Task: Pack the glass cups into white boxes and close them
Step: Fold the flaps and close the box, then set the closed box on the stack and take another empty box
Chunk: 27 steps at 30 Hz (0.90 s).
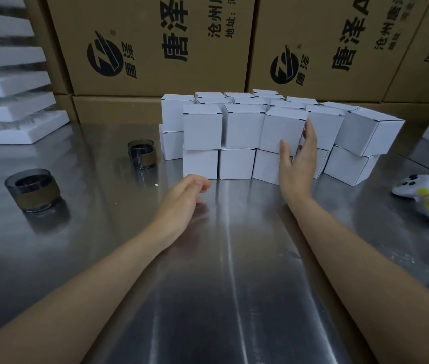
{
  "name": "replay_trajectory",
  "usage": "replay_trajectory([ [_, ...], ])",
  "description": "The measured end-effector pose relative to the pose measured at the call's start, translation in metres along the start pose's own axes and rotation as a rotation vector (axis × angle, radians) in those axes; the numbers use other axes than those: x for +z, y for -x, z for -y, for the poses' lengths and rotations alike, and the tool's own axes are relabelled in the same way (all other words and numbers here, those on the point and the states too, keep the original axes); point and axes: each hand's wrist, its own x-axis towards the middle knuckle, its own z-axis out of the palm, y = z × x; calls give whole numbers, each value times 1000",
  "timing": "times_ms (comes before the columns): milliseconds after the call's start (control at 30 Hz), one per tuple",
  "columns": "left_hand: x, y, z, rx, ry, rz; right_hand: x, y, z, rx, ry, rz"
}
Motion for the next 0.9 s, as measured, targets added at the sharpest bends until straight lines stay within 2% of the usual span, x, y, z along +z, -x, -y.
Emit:
replay_trajectory([
  [133, 0, -2, 2, -24, -56, -31, 0, 2, 1, -34, 73, -16],
  [267, 3, -4, 2, -25, -84, -90, 7, 10, 10, -342, 258, -144],
  [400, 6, -9, 1, -60, -92, -142, 21, 27, 30, -558, 261, -130],
  [467, 8, -11, 0, -68, -85, -165, 29, 38, 40, -609, 166, -47],
  [533, 9, -12, -1, -52, -122, -166, 34, 51, 52, -569, 125, 120],
  [700, 9, -10, -4, 158, -499, -83, 48, 73, 66, -445, 223, 495],
  [767, 14, -14, -5, 207, -515, -26, 48, 69, 67, -354, 166, 500],
  [900, 32, -32, -12, 285, -520, -64, 42, 49, 74, -303, 217, 338],
])
